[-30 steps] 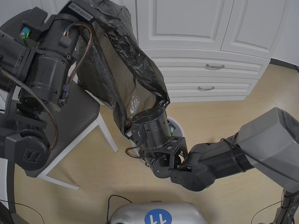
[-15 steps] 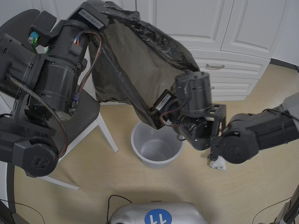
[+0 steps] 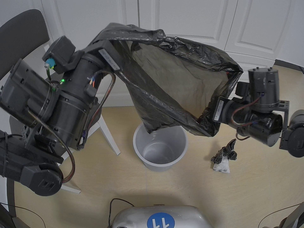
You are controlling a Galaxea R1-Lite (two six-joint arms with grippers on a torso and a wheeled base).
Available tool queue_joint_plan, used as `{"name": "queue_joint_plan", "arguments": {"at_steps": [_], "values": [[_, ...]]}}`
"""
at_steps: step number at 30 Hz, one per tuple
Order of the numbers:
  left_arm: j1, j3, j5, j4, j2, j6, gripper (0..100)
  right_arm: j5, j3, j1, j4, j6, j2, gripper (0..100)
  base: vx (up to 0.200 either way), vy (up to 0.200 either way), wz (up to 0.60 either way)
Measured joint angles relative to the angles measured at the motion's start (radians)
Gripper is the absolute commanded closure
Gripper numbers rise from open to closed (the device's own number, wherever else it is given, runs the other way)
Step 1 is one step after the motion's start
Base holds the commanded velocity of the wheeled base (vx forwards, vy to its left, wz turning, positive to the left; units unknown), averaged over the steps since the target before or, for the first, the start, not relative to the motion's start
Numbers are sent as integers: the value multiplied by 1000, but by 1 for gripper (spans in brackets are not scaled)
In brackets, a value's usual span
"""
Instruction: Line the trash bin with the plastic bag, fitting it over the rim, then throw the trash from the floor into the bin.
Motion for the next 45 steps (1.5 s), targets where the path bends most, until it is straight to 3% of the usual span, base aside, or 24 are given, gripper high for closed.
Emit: {"name": "queue_joint_plan", "arguments": {"at_steps": [11, 21, 30, 40, 45], "values": [[74, 179, -14, 108, -11, 127, 100, 117, 135, -107, -2, -149, -142, 100, 0, 0, 0], [106, 287, -13, 130, -56, 238, 100, 121, 151, -129, -19, -170, -171, 100, 0, 0, 0], [124, 321, -13, 233, -99, 241, 100, 94, 154, -131, -21, -194, -169, 100, 0, 0, 0], [126, 309, -16, 221, -105, 232, 100, 82, 172, -109, -28, -203, -180, 100, 0, 0, 0], [116, 301, -36, 202, -92, 224, 100, 81, 199, -75, -114, -211, -184, 100, 0, 0, 0]]}}
